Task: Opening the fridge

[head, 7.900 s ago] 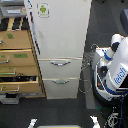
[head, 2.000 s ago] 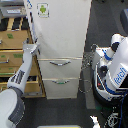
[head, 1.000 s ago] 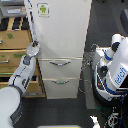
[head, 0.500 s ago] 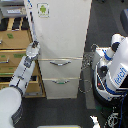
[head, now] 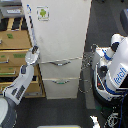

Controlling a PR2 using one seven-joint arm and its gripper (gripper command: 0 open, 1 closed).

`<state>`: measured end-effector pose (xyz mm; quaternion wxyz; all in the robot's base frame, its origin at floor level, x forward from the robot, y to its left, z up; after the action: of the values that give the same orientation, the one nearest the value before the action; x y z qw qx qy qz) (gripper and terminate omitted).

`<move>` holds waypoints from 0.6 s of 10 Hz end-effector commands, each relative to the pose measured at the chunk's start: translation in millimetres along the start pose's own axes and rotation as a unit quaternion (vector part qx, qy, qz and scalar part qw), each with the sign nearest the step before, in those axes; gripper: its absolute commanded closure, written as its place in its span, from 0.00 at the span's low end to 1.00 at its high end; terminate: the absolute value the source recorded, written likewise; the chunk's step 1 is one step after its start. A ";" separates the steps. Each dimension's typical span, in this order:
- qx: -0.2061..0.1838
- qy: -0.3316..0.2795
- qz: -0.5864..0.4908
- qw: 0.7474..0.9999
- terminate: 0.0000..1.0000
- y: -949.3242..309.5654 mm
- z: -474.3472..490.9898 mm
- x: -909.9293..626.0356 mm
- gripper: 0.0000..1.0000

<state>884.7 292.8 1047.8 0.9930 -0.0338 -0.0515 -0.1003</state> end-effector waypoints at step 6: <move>-0.179 -0.170 -0.564 0.788 0.00 -424.7 424.2 -679.5 1.00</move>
<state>641.7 173.0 1116.5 0.8893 -0.2636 -0.1191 -0.3542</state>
